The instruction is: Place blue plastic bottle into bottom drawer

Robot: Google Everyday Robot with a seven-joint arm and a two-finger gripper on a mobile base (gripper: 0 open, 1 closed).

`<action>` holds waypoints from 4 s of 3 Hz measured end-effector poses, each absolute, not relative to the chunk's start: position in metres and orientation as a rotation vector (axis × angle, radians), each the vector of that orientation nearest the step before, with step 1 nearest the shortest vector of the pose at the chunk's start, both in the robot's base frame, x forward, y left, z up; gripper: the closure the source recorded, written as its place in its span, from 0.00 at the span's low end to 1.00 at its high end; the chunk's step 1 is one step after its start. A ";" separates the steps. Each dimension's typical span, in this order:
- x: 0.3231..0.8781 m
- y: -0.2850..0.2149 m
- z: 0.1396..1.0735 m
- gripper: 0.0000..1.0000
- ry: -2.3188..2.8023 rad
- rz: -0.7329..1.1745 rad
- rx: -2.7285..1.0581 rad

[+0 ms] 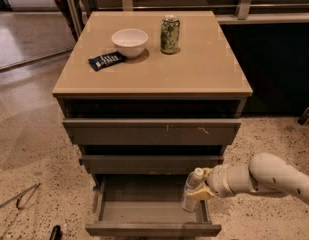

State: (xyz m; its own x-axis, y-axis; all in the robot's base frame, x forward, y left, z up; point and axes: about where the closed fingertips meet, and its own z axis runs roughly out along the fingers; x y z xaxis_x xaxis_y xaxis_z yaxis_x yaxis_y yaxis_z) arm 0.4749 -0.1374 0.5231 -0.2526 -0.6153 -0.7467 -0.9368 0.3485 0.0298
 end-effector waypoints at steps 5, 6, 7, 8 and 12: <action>0.483 -0.103 0.393 1.00 1.786 0.558 -1.430; 0.496 -0.112 0.368 1.00 1.755 0.453 -1.441; 0.510 -0.119 0.352 1.00 1.744 0.413 -1.442; 0.531 -0.124 0.315 1.00 1.775 0.424 -1.426; 0.563 -0.129 0.231 1.00 1.845 0.457 -1.367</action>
Offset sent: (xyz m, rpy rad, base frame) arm 0.0047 0.0315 -0.1119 0.1290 -0.1766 0.0473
